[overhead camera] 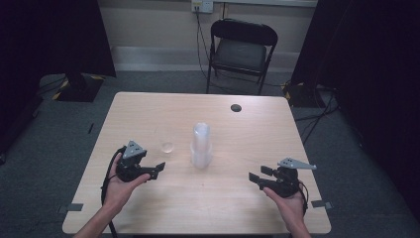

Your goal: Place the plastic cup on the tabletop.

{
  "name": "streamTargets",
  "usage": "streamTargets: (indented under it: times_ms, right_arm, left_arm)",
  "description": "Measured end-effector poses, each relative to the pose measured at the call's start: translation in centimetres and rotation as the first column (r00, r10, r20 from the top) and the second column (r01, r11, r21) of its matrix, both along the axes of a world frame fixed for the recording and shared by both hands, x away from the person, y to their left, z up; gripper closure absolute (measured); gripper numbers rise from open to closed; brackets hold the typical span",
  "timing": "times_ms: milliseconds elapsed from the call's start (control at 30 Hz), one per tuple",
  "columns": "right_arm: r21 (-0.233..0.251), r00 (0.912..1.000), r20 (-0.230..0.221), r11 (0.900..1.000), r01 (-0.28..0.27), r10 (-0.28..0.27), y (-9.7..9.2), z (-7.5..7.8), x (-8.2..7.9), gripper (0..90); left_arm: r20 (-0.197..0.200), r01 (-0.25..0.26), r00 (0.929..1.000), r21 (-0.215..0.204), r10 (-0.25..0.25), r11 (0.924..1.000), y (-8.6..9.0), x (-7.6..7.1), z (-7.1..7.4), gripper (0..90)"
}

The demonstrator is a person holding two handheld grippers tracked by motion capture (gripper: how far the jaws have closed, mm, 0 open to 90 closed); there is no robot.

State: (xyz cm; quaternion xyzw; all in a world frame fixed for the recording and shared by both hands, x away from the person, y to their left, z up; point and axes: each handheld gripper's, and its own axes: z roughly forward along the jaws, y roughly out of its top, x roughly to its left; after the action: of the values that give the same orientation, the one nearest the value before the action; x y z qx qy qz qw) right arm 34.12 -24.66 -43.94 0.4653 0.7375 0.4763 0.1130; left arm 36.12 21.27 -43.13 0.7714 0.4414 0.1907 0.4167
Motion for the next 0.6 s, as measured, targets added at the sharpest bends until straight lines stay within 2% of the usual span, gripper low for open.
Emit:
streamTargets:
  times_ms: [33, 100, 233, 333, 367, 467, 567, 600]
  right_arm:
    - [-0.001, 1.0000, 0.001, 1.0000, 0.001, -0.001, 0.0, 0.0, 0.0, 35.2]
    - [-0.002, 1.0000, 0.004, 1.0000, 0.001, -0.001, -0.1, 0.0, 0.0, 35.2]
    - [-0.005, 1.0000, 0.003, 1.0000, 0.007, -0.007, -0.3, -0.1, 0.0, 35.2]
    - [-0.006, 1.0000, 0.002, 0.9999, 0.008, -0.008, -0.3, -0.1, 0.0, 35.1]
    - [-0.008, 0.9999, 0.002, 0.9999, 0.010, -0.010, -0.3, -0.2, 0.0, 35.1]
    - [-0.024, 0.9999, 0.005, 0.9996, 0.013, -0.013, -0.3, -0.4, 0.0, 34.5]
    - [-0.043, 0.9999, 0.004, 0.9990, 0.012, -0.012, -0.2, -0.8, 0.1, 32.5]
    - [-0.047, 0.9999, 0.002, 0.9988, 0.015, -0.015, -0.2, -0.9, 0.2, 31.4]
  left_arm:
    - [-0.007, -0.004, 1.0000, 0.006, 0.004, 1.0000, -0.2, -0.5, -0.1, 15.7]
    - [0.001, 0.036, 0.9993, 0.029, -0.036, 0.9989, -0.2, -1.3, -0.1, 15.7]
    - [-0.020, 0.076, 0.9970, 0.040, -0.075, 0.9963, -0.3, -2.8, -0.6, 15.7]
    - [-0.023, 0.095, 0.9952, 0.022, -0.095, 0.9952, -0.2, -3.8, -1.3, 15.7]
    - [-0.027, 0.103, 0.9944, 0.043, -0.102, 0.9937, -0.1, -4.1, -1.7, 15.8]
    - [-0.048, 0.108, 0.9931, 0.019, -0.107, 0.9939, 0.1, -4.5, -2.2, 16.1]
    - [-0.057, 0.121, 0.9912, 0.026, -0.120, 0.9923, 0.1, -4.3, -2.5, 16.1]
    - [-0.065, 0.111, 0.9919, 0.028, -0.109, 0.9934, 0.1, -4.2, -2.6, 16.1]
